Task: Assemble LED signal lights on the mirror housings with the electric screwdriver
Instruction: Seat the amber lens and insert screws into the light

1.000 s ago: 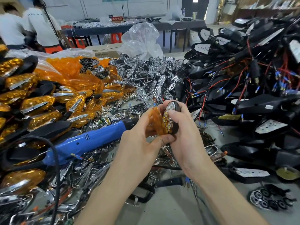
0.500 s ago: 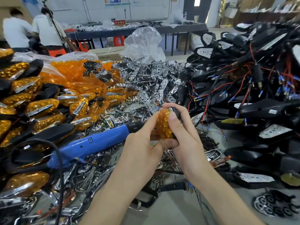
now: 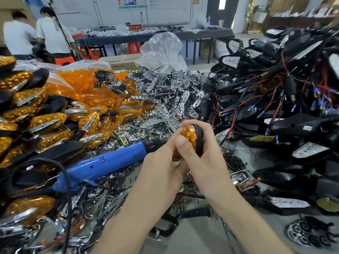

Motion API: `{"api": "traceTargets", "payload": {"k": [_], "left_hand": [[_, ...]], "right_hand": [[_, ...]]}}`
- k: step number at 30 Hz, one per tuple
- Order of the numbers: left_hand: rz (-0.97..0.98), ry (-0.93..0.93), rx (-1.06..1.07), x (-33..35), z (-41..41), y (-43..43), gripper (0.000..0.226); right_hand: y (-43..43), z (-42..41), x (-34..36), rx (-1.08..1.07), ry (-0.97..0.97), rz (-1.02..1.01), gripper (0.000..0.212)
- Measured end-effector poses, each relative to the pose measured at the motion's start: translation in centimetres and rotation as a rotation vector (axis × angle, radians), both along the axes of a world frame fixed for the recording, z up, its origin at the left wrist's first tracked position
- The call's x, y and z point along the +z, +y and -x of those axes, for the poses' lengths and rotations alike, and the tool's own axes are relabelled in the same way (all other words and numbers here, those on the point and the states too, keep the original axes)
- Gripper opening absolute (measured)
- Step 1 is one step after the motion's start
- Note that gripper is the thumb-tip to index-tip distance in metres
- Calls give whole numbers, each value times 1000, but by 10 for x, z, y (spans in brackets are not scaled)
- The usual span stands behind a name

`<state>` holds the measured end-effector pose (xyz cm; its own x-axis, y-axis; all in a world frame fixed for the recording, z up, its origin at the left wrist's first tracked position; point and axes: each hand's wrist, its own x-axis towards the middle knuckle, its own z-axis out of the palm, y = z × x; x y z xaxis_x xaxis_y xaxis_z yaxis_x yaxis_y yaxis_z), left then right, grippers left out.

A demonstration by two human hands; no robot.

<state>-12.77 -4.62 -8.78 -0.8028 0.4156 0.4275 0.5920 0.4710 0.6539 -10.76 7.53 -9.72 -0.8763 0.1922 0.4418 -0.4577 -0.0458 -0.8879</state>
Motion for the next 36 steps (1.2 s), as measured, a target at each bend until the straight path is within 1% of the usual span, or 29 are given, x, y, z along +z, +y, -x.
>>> {"api": "traceTargets", "payload": {"k": [3, 5, 6, 7, 9, 12, 13, 15, 18, 20, 23, 27, 31, 36], "left_hand": [[-22, 17, -8, 0, -2, 0, 63], [-38, 14, -10, 1, -4, 2, 54], [-38, -1, -10, 2, -5, 4, 54], [-42, -23, -15, 4, -5, 5, 58], [-102, -113, -82, 7, -5, 4, 62], [-295, -304, -268, 12, -2, -3, 47], [-337, -342, -289, 13, -2, -6, 45], [-326, -334, -275, 13, 0, -6, 44], [-293, -271, -225, 10, 0, -1, 43], [-270, -203, -169, 8, 0, 1, 39], [-238, -139, -96, 1, 0, 1, 36], [-203, -125, -34, -1, 0, 2, 36], [-206, -99, 9, 0, -1, 4, 37], [-279, -155, -48, 2, -4, 6, 34]], "right_hand": [[-1, 0, -1, -31, 28, -17, 24], [-1, 1, -1, -52, 30, -34, 22], [-1, 1, 0, -57, 27, -38, 21], [-1, 1, 0, -60, 23, -32, 19], [2, 2, 2, -61, 19, 3, 20], [10, 2, 4, -26, 20, 9, 33], [12, 2, 4, -15, 24, -5, 38], [15, 1, 3, -4, 27, -48, 44], [16, 4, -3, 20, 4, -97, 51], [15, 5, -4, 54, 3, -44, 51], [10, 5, -3, 69, 35, 43, 44], [3, 3, -1, 71, 47, 172, 41], [0, 2, 1, 75, 60, 245, 37], [0, 1, 1, 109, 17, 306, 27]]}}
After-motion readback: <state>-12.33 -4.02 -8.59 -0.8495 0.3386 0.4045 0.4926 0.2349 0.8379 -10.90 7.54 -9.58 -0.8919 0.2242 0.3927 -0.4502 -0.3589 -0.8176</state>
